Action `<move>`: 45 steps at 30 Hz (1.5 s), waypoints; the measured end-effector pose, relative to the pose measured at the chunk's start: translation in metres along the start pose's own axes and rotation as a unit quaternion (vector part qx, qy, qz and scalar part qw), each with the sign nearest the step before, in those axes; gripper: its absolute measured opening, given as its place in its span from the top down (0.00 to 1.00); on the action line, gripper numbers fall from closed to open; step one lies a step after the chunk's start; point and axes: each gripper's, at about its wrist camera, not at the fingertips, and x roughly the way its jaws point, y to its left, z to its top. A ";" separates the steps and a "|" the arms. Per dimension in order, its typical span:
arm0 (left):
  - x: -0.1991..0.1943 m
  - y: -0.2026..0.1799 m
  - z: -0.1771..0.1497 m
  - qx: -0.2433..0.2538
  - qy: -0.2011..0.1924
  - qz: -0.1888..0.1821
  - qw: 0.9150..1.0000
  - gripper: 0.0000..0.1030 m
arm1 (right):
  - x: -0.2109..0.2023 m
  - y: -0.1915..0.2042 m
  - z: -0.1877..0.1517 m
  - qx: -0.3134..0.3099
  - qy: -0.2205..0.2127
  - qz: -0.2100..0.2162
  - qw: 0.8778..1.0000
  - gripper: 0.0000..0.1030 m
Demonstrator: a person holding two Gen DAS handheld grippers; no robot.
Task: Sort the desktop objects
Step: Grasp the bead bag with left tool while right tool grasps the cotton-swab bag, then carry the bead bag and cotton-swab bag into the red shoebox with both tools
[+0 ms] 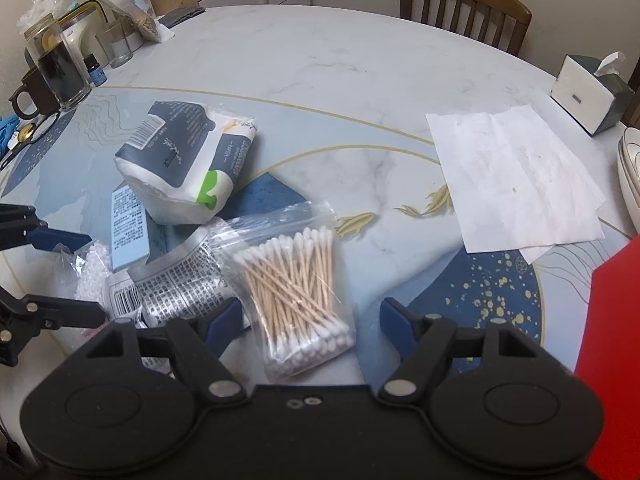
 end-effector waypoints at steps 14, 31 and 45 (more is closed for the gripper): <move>-0.006 0.009 -0.002 -0.039 -0.009 -0.032 0.999 0.65 | -0.003 0.000 -0.002 0.014 -0.003 0.013 1.000 0.57; -0.031 0.016 -0.015 -0.074 -0.035 -0.021 0.996 0.83 | -0.037 -0.004 -0.026 0.047 -0.018 -0.011 0.999 0.67; -0.052 0.013 -0.030 -0.103 -0.059 -0.028 0.993 0.84 | -0.074 0.001 -0.059 0.081 -0.018 -0.001 0.997 0.67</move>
